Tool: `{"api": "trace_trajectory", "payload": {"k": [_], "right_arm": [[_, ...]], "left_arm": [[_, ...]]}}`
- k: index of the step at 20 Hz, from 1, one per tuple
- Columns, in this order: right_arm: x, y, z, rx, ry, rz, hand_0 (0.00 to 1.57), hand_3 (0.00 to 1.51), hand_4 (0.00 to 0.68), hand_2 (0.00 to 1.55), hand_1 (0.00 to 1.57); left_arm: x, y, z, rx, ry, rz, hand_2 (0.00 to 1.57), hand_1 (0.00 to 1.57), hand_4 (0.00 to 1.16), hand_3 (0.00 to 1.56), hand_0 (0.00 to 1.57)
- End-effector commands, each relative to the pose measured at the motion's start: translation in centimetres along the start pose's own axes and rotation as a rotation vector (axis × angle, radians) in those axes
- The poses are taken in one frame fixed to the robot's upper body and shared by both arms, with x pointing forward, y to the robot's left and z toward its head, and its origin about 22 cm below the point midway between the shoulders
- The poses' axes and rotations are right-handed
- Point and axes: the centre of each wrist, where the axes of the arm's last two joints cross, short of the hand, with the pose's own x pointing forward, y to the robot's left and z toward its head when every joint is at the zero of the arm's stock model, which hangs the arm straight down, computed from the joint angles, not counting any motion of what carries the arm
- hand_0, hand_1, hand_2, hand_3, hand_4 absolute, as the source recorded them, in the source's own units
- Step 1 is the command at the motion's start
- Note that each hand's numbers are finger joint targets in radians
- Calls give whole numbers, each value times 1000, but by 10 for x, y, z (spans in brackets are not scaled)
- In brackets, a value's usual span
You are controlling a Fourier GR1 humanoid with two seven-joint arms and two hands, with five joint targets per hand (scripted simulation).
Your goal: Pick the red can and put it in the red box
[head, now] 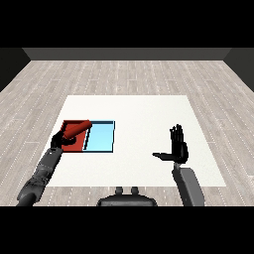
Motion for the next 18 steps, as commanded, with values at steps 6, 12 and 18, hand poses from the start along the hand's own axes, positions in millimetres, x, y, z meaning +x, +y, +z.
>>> {"api": "trace_trajectory", "payload": {"k": [6,12,18], "right_arm": [[-13,1,-10,16,-13,17,0,0,0,0,0],[-14,9,-21,9,-21,-7,0,0,0,0,0],[-11,5,-19,35,-34,-48,0,0,0,0,0]], "left_arm": [[-25,-21,7,-181,93,-142,0,0,560,0,0],[-13,0,-6,-94,78,31,0,0,0,0,0],[47,6,-17,-86,-394,605,470,470,0,0,470]]}}
